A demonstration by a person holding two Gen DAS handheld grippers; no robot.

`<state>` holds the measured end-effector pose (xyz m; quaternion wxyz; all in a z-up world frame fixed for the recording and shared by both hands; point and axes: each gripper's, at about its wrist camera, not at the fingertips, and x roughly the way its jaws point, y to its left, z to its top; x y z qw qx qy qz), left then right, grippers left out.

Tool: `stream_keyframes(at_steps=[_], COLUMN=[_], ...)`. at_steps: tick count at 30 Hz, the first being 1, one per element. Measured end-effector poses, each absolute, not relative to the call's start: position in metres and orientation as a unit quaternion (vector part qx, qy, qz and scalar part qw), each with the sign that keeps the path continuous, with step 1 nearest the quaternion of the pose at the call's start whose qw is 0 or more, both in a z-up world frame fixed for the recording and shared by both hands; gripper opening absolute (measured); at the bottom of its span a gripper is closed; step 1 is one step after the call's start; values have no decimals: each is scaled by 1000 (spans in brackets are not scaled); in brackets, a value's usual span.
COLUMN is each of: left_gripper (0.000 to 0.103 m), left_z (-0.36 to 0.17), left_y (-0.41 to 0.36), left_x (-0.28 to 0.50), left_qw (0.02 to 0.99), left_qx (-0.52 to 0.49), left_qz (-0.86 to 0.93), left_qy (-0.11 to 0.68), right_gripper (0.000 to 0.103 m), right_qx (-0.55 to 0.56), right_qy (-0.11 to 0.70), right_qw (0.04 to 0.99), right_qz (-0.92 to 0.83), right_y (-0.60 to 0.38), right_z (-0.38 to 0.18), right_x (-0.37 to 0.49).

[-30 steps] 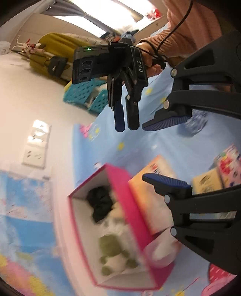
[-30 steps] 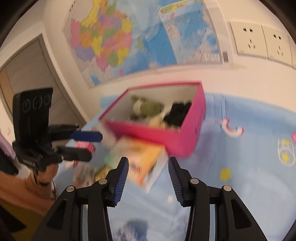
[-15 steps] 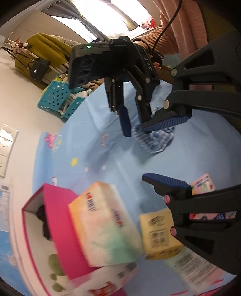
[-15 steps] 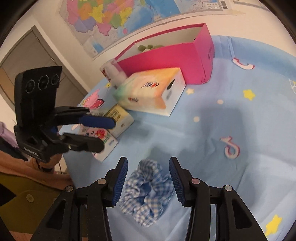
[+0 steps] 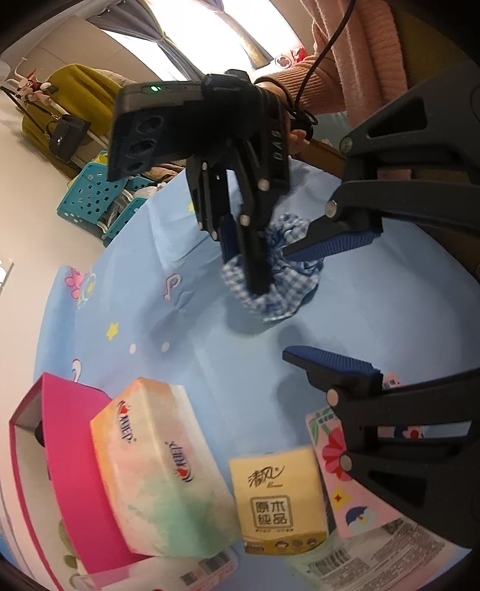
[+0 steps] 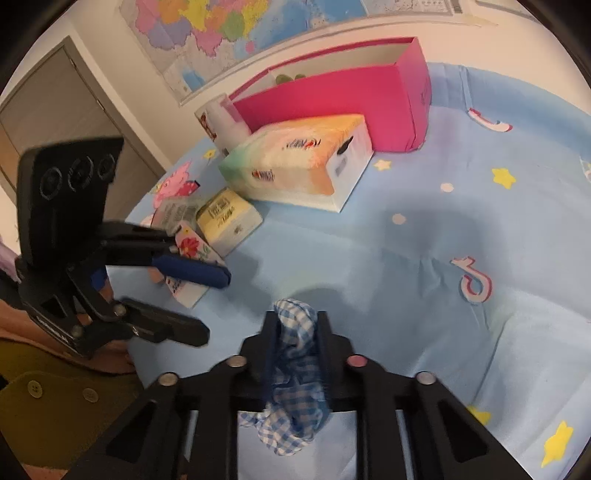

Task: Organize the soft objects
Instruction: 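Reach the right tool to the blue checked scrunchie and close on it, then lift the checked scrunchie with the right tool and release it into the box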

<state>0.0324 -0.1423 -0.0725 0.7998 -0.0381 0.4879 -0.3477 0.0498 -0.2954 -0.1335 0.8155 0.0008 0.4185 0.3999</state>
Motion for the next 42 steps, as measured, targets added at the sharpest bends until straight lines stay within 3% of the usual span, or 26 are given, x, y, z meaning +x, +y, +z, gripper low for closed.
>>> stream_keyframes(at_steps=[11,23,27,32,42], left_gripper=[50,49,40,36,35], left_z=[-71,-29,-12,7,31], left_y=[-142,-133,-127,-120,-100], left_x=[41,58,67,86,147], left_qw=[783,813,830,848,871], left_qx=[-76,-81,-75,-68,-77], left_qz=[-369,-367,-354,-332,-271], left_qy=[495,444,424,408,403], right_gripper=[13,13,13,13,13], right_qx=[40,42,37,30,28], right_qy=[367,293,270,253,220], right_qw=[831,849,857,864,880], right_qz=[417,437,438,435,419], right_y=[-303,-290,-286,-277,-260], right_z=[-97,-44,-24,-6,27], right_x=[52,69,82,102,149])
